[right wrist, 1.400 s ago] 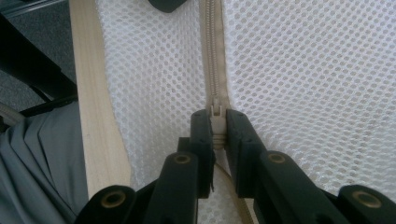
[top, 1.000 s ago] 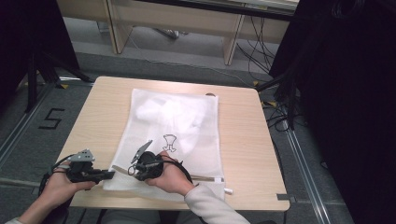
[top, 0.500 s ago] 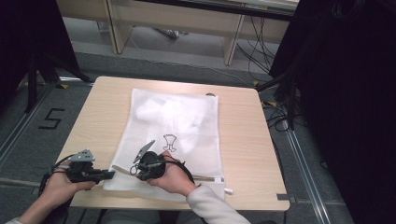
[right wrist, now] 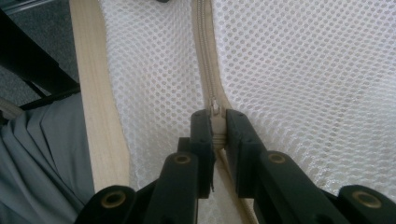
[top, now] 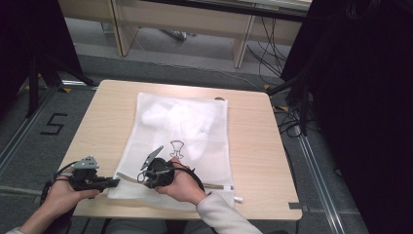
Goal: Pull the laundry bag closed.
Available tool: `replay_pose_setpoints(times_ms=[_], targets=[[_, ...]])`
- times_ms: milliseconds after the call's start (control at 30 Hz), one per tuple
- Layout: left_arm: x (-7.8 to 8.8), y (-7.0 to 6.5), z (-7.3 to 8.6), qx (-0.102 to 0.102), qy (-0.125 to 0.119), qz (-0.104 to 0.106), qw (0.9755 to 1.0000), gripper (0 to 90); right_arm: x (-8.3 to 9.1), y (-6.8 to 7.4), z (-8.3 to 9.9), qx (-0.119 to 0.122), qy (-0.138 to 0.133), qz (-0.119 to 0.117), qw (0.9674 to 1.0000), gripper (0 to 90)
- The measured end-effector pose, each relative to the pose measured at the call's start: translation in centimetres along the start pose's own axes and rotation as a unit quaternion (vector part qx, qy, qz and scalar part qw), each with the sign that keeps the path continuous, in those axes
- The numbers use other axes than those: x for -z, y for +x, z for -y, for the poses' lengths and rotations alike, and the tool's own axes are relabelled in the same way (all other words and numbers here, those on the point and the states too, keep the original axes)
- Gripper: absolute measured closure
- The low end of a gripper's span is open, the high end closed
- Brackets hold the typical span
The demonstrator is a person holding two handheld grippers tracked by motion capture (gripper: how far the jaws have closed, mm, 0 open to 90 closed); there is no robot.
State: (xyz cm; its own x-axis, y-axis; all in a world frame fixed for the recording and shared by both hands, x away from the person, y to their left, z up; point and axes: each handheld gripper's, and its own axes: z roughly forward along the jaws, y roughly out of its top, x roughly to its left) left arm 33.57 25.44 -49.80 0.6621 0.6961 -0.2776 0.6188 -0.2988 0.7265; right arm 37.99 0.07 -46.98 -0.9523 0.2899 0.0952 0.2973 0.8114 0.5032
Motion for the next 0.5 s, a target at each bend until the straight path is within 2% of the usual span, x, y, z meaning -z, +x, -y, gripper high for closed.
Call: replay_pose_setpoints(times_ms=[233,367,400,500], targets=[[-0.03,-0.03,-0.01,0.001,0.000,-0.001,1.0000,85.3,0.21,-0.05,0.21,-0.005,-0.001,0.000,1.0000,82.3],[-0.02,0.04,0.00,0.000,0.000,-0.002,1.0000,85.4,0.31,-0.13,0.22,0.005,0.001,0.003,1.0000,82.3],[0.09,0.13,-0.07,0.000,0.011,0.004,0.9999,85.4,0.38,-0.09,0.26,-0.001,0.003,0.006,1.0000,82.4],[-0.06,-0.02,-0.01,0.003,-0.001,0.000,1.0000,85.4,0.50,-0.12,0.36,-0.006,0.000,0.002,1.0000,82.3]])
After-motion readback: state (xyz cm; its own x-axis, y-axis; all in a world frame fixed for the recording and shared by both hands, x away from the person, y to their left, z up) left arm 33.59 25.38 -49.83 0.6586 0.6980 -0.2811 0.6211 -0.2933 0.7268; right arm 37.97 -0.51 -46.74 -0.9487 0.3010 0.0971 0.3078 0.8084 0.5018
